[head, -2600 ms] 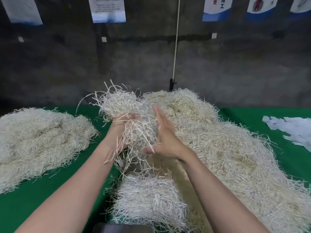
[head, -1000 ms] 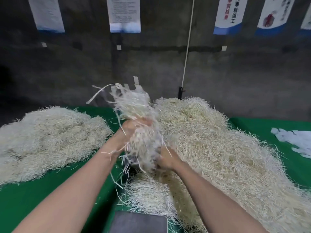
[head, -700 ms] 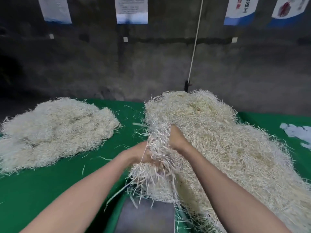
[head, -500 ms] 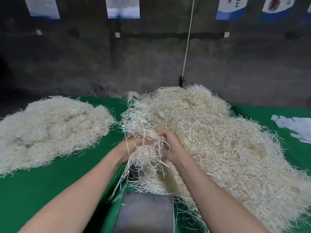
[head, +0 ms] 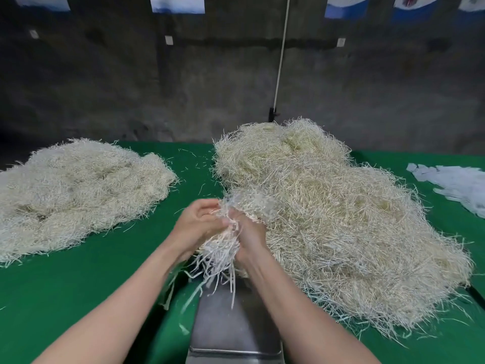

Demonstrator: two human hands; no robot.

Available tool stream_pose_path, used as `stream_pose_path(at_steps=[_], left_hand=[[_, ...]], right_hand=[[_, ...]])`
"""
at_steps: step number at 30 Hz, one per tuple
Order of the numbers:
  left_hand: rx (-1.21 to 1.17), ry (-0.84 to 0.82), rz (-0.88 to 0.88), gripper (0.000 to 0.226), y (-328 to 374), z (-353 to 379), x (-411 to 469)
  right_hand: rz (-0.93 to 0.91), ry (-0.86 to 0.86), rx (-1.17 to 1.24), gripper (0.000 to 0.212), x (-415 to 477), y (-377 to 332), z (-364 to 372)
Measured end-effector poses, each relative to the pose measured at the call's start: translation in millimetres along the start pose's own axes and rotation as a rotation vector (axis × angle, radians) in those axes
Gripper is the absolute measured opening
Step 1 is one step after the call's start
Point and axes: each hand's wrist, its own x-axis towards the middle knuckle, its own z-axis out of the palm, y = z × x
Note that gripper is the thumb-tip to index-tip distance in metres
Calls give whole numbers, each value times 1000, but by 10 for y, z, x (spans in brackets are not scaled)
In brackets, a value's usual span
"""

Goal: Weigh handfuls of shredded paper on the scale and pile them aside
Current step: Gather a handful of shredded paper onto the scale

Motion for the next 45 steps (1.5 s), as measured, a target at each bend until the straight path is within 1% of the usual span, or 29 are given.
stream_pose_path(at_steps=[1, 2, 3, 4, 5, 6, 7, 8, 9, 10, 12, 13, 15, 16, 17, 19, 21, 23, 25, 27, 29, 30, 33, 34, 36, 38, 40, 42, 45], left_hand=[[-121, 108, 19, 38, -35, -19, -31], [-145, 232, 52, 31, -70, -40, -48], [-93, 332, 63, 30, -101, -55, -72], [-47, 356, 38, 38, -147, -69, -95], [-59, 260, -36, 57, -206, -66, -120], [-122, 92, -152, 77, -249, -40, -171], [-218, -80, -261, 93, -290, 0, -231], [-265, -190, -317, 107, -338, 49, -291], [-250, -208, -343, 120, -394, 110, -329], [-214, -154, -348, 128, -461, 162, -356], [-112, 18, -366, 133, -615, 211, -369], [-70, 58, -382, 129, -689, 197, -365], [35, 51, -395, 117, -833, 129, -366], [107, 40, -391, 111, -896, 95, -365], [177, 24, -380, 105, -964, 77, -361], [306, 3, -365, 97, -1046, 107, -381], [365, -20, -366, 95, -1091, 173, -405], [391, -59, -372, 95, -1096, 227, -428], [452, -122, -352, 96, -1082, 226, -456], [580, -178, -322, 96, -1037, 149, -465], [665, -150, -278, 84, -979, 12, -472], [650, -105, -233, 73, -948, -57, -489], [445, 9, -57, 32, -901, -144, -556], [419, 13, -20, 26, -894, -127, -581], [504, -31, 2, 23, -903, -64, -617], [637, -74, -7, 20, -956, -18, -634], [712, -84, -32, 20, -996, -4, -649], [727, -63, -58, 20, -1017, -13, -672], [717, 18, -33, 20, -980, -20, -694]], right_hand=[[-3, 7, 8, 45, -12, -21, -27], [-12, 7, 37, 42, -24, -53, -65], [-19, 6, 60, 37, -29, -84, -109], [-25, -8, 80, 28, -43, -106, -149], [-33, -34, 105, 17, -61, -107, -190], [-48, -53, 113, 8, -97, -87, -231], [-74, -75, 102, 6, -124, -37, -260], [-97, -102, 58, 12, -159, 36, -289], [-107, -118, -24, 23, -168, 133, -330], [-98, -113, -142, 36, -169, 226, -393], [-77, -127, -361, 44, -191, 330, -585], [-60, -150, -395, 48, -188, 332, -712], [-32, -139, -350, 78, -142, 311, -1012], [-41, -107, -319, 96, -119, 295, -1132], [-85, -84, -352, 107, -114, 279, -1223], [-215, -117, -617, 116, -120, 284, -1328], [-280, -254, -916, 110, -143, 345, -1342], [-282, -325, -1139, 90, -144, 457, -1313], [-300, -282, -1265, 71, -99, 559, -1321], [-355, -207, -1334, 58, -83, 598, -1348], [-396, -175, -1363, 50, -76, 615, -1387], [-408, -171, -1366, 49, -86, 621, -1397], [-441, -175, -1351, 48, -75, 646, -1383], [-437, -189, -1344, 48, -79, 658, -1359], [-416, -212, -1377, 49, -72, 688, -1316], [-391, -214, -1462, 50, -57, 697, -1301], [-375, -218, -1543, 52, -53, 684, -1307], [-360, -217, -1589, 56, -70, 643, -1320], [-353, -209, -1556, 66, -133, 531, -1298]])
